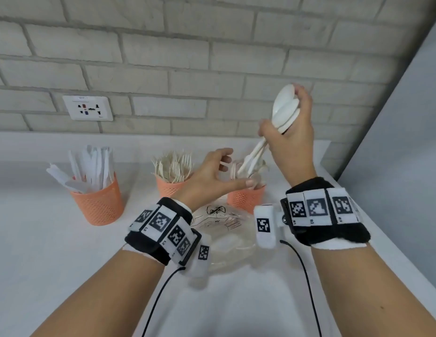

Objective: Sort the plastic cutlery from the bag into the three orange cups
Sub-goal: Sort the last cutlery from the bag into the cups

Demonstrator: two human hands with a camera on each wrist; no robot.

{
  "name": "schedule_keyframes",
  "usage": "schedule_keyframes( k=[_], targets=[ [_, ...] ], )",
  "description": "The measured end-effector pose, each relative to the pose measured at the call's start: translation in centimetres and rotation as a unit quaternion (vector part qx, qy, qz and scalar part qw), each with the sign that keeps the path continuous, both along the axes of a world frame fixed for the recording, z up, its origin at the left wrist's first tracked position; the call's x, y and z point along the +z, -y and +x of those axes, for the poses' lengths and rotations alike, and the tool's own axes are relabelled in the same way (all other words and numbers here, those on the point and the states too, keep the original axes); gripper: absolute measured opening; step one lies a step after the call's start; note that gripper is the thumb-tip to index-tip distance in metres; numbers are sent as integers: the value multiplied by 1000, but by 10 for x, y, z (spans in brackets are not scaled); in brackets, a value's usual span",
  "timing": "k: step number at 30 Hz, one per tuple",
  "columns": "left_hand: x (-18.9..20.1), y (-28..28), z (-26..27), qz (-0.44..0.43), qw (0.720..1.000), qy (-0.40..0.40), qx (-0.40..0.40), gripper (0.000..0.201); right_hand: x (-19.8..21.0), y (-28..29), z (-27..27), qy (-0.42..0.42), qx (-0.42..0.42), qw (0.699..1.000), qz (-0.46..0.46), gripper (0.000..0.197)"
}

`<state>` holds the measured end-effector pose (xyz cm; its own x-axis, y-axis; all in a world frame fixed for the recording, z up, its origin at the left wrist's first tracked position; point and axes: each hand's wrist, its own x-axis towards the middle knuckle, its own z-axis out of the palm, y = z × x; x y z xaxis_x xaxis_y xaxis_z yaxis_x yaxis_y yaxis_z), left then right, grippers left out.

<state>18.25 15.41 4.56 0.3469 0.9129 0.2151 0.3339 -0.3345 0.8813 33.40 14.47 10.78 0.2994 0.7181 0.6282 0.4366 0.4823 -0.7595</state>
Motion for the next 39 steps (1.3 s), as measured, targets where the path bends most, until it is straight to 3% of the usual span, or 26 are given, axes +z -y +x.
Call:
schedule_keyframes(
  k=[4, 9, 12, 15, 20, 26, 29, 34, 36, 39],
  targets=[
    [-8, -29, 27, -19, 997, -60, 36, 98, -8, -3, 48, 10, -72, 997, -1, 63],
    [-31, -56, 54, -70, 990, -122, 7, 121, -48, -15, 51, 10, -53, 998, -19, 67],
    [-41, -61, 62, -80, 994, -75, 28, 117, -70, -25, 44, 4, -40, 999, -23, 65],
    [-50, -68, 62, -55, 994, -80, 43, 111, -86, -32, 40, 13, -28, 999, -33, 61],
    [-53, -73, 62, -70, 995, -67, 32, 115, -83, -42, 44, 10, -42, 999, -9, 56],
    [-56, -74, 62, -71, 995, -58, 31, 117, -107, -45, 36, 73, -31, 996, -37, 58],
    [-56, -73, 62, -79, 995, -52, 30, 122, -115, -44, 36, 32, -24, 998, -39, 50],
    [-58, -75, 61, -81, 995, -55, 31, 119, -92, -49, 43, -22, 18, 999, 17, 64],
    [-56, -74, 62, -82, 994, -59, 31, 120, -80, -56, 47, 10, 54, 998, -8, 48],
    [-55, -72, 62, -86, 994, -60, 30, 121, -76, -62, 51, 138, 83, 983, -87, 34]
  ],
)
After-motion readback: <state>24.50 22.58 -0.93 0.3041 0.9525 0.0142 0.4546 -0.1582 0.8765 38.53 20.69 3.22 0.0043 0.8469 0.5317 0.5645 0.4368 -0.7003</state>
